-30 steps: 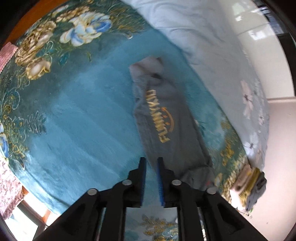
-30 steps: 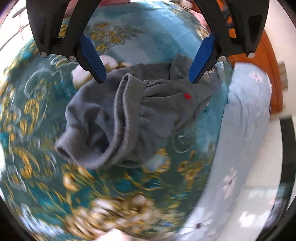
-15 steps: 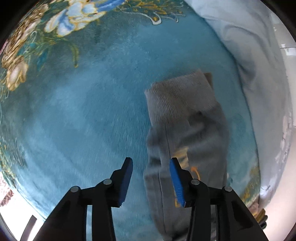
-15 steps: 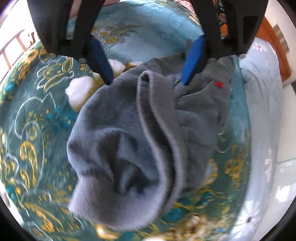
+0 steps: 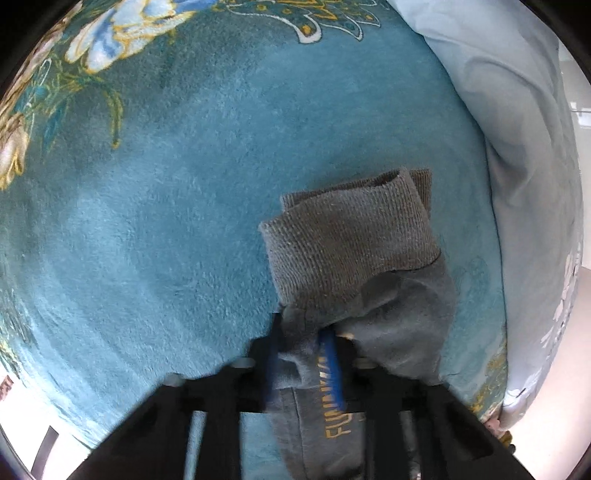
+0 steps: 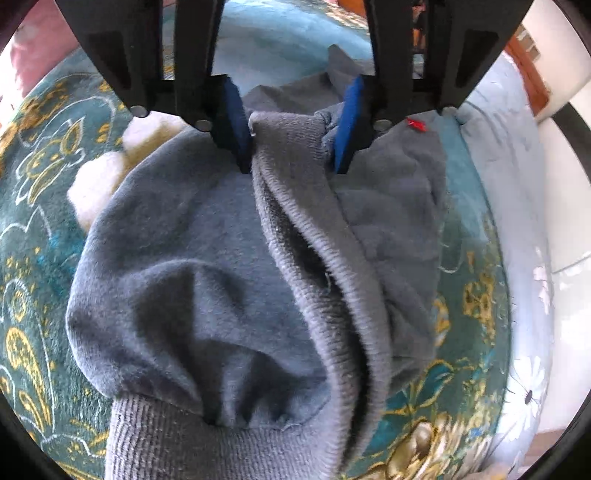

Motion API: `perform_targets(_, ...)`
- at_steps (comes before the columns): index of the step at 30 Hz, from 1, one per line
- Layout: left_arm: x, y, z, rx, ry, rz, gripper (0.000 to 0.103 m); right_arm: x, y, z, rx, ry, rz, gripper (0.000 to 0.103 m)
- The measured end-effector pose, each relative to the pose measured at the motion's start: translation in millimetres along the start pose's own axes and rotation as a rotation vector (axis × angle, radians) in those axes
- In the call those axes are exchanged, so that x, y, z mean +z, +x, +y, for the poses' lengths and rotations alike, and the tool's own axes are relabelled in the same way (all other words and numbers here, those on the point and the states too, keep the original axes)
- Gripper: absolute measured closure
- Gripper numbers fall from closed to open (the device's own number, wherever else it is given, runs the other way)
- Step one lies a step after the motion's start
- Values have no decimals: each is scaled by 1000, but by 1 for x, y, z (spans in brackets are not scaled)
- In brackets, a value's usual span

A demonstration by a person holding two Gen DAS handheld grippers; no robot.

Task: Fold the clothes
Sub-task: 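Lift and shake out the sweatpants with both grippers, spreading them flat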

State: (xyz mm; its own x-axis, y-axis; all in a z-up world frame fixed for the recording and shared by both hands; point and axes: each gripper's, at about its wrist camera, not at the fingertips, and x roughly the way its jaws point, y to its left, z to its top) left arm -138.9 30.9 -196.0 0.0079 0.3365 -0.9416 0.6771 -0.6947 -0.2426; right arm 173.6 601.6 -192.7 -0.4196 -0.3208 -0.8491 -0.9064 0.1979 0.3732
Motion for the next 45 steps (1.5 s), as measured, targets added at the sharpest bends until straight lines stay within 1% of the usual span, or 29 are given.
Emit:
perform_targets(2, -6, -7, -7, 14, 26, -27, 98, 1, -9, 1, 27, 7, -7, 79)
perform_targets(3, -10, -11, -11, 20, 42, -39, 98, 2, -14, 3, 39, 6, -10, 89)
perform_targets(4, -13, -17, -16, 17, 55, -43, 98, 2, -20, 5, 47, -1, -15, 96)
perform_targets(6, -19, -28, -23, 2, 71, -48, 98, 6, -34, 11, 68, -25, -23, 96)
perform_targets(8, -26, -44, -32, -26, 93, -60, 98, -1, -44, 21, 85, -52, -32, 96)
perform_targets(11, -36, -77, -43, -88, 134, -90, 99, -4, -71, 38, 139, -99, -61, 96)
perform_targets(15, -36, -139, -44, -196, 191, -160, 99, -3, -116, 70, 230, -169, -111, 96)
perform_targets(19, -38, -225, -27, -355, 229, -266, 99, -6, -176, 96, 307, -303, -169, 96)
perform_targets(21, -37, -268, 2, -416, 232, -320, 99, -13, -205, 102, 341, -378, -194, 96)
perform_targets(22, -44, -279, 23, -426, 224, -343, 99, -18, -217, 100, 347, -416, -210, 96)
perform_targets(24, -56, -289, 67, -400, 201, -381, 99, -26, -238, 85, 314, -477, -243, 96)
perform_targets(25, -60, -281, 88, -356, 180, -382, 99, -28, -239, 74, 263, -495, -249, 96)
perform_targets(26, -68, -270, 108, -301, 151, -371, 99, -25, -230, 63, 217, -485, -233, 96)
perform_targets(28, -79, -232, 148, -197, 66, -297, 99, -18, -210, 38, 127, -457, -196, 96)
perform_targets(30, -90, -194, 177, -110, -10, -228, 99, -12, -182, 12, 49, -407, -146, 96)
perform_targets(31, -96, -178, 191, -72, -44, -197, 99, -9, -172, 0, 23, -389, -124, 96)
perform_targets(33, -112, -153, 216, -24, -116, -144, 99, -7, -156, -22, -25, -362, -82, 96)
perform_targets(37, -137, -138, 237, 15, -195, -124, 99, -2, -146, -48, -77, -359, -60, 96)
perform_targets(39, -140, -151, 232, 10, -179, -159, 99, 4, -152, -59, -71, -355, -69, 96)
perform_targets(42, -136, -168, 218, 0, -153, -211, 99, 10, -158, -67, -94, -371, -71, 96)
perform_targets(45, -138, -168, 209, -20, -154, -211, 98, 9, -161, -68, -86, -396, -61, 96)
